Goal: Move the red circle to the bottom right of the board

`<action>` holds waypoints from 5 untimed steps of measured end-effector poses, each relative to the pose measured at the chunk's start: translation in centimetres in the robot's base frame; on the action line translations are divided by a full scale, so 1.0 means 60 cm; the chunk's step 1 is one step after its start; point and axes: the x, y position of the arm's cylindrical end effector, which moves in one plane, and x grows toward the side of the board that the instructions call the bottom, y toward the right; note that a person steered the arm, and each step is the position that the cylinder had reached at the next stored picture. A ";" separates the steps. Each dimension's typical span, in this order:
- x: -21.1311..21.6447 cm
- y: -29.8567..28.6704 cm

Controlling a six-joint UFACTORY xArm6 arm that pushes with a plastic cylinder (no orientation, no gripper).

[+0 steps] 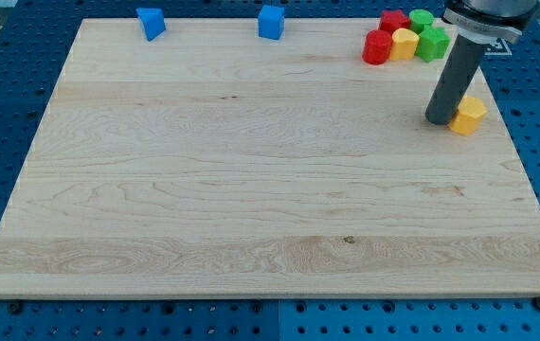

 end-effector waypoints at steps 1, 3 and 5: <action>0.000 0.008; -0.042 -0.002; -0.128 -0.155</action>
